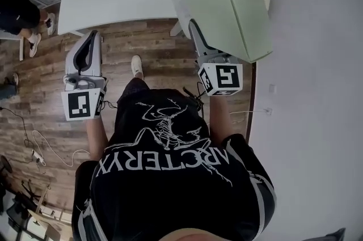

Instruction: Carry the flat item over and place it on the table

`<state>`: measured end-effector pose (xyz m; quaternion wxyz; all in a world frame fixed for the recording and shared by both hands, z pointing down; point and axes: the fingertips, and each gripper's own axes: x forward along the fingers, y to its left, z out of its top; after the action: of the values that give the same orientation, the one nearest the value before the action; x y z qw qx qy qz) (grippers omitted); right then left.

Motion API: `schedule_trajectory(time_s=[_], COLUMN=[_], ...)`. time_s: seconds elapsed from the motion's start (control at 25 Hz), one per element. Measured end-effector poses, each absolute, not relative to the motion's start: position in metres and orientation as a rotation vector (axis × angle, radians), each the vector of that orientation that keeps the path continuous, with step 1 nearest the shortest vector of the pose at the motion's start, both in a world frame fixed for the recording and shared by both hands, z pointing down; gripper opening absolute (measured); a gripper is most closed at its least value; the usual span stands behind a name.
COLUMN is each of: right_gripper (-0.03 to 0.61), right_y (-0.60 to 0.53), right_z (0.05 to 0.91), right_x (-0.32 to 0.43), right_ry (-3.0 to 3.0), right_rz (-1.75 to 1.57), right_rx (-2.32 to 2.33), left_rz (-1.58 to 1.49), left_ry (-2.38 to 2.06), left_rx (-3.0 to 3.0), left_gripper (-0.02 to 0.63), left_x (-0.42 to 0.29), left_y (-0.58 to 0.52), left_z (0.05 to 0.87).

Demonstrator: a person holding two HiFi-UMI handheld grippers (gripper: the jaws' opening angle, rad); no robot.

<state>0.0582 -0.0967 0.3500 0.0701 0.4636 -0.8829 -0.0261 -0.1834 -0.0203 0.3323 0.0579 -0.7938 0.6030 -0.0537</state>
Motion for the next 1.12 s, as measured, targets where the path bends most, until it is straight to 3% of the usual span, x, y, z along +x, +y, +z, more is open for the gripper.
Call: schedule_trajectory(time_s=[0.44,0.88,1.12], right_gripper=[0.261,0.261,0.262], right_y=[-0.191,-0.235,-0.267], right_z=[0.346,0.335,0.369], right_x=[-0.005,0.014,0.017], right_ry=[-2.623,-2.666,-2.652], right_rz=[-0.007,-0.043,0.035], right_rx=[1.507,1.445,1.399], left_rz=[-0.153,-0.155,-0.183], left_ry=[1.770,1.819,1.833], left_rx=[-2.466,-2.423,-2.425], left_gripper=[0.011,0.011,0.011], left_x=[-0.249,-0.219,-0.195], left_y=[-0.113,-0.139,-0.138], left_z=[0.326,0.320,0.321])
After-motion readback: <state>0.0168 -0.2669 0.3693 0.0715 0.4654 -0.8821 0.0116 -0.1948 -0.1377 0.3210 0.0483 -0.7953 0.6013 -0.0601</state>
